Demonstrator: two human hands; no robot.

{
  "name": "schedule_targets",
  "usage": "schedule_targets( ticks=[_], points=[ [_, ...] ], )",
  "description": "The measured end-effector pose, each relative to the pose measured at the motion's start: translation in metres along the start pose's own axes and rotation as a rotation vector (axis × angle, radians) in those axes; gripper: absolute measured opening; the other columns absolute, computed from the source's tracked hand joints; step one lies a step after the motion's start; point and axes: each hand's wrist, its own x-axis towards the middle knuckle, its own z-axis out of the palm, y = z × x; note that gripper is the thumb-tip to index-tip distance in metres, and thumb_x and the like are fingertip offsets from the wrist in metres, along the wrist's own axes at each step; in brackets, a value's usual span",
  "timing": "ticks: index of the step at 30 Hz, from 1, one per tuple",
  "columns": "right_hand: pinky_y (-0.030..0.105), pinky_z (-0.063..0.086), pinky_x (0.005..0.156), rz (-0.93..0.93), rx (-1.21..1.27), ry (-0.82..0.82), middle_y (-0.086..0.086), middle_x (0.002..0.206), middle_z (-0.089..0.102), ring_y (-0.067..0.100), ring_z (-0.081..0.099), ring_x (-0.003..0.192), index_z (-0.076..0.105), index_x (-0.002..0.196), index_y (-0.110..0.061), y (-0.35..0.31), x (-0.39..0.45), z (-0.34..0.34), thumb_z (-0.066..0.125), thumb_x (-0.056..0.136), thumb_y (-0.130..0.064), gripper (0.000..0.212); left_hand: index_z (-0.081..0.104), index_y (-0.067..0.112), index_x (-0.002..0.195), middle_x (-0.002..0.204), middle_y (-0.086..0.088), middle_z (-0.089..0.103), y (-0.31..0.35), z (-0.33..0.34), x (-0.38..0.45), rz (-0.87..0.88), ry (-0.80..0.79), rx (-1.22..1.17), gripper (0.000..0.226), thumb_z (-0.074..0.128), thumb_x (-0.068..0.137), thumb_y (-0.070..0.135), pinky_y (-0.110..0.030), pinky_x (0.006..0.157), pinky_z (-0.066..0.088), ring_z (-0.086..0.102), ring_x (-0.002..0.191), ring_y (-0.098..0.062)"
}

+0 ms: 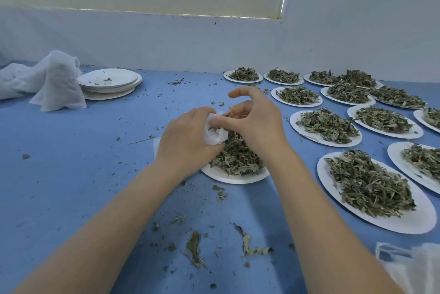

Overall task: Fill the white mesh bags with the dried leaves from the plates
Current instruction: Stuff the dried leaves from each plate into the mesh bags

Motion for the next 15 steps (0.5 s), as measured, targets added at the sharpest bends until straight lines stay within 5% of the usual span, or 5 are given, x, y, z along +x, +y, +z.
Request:
schedule_targets(
  ticks=[5,9,15],
  points=[
    [0.029,0.055,0.079,0.100,0.138,-0.110,-0.006,0.083,0.074,0.010,0.069,0.069,0.064,0.104,-0.022,-0.001,0.000,-0.016,0.077,0.076,-0.030,0.032,0.052,0.021,0.118,0.110,0.005,0.060,-0.004,-0.006,0.002,-0.037,0.017,-0.027,0.050,0.068,0.075,0.042,-0.028,0.074,0.036,0.054,0.097,-0.019],
    [0.022,0.055,0.080,0.139,0.199,-0.155,-0.001,0.088,0.074,0.011,0.071,0.078,0.071,0.099,-0.017,0.000,-0.001,-0.025,0.077,0.076,-0.023,0.024,0.052,0.020,0.118,0.110,0.004,0.059,-0.005,-0.006,0.003,-0.040,0.019,-0.022,0.050,0.067,0.076,0.044,-0.030,0.075,0.038,0.054,0.097,-0.019],
    [0.018,0.054,0.068,0.103,0.009,-0.070,-0.007,0.074,0.073,0.010,0.066,0.063,0.075,0.083,-0.025,0.001,0.000,-0.023,0.077,0.076,-0.021,0.008,0.053,0.020,0.118,0.107,0.003,0.059,-0.003,-0.009,0.003,-0.031,0.029,-0.030,0.050,0.068,0.075,0.041,-0.030,0.074,0.040,0.053,0.093,-0.019]
  ],
)
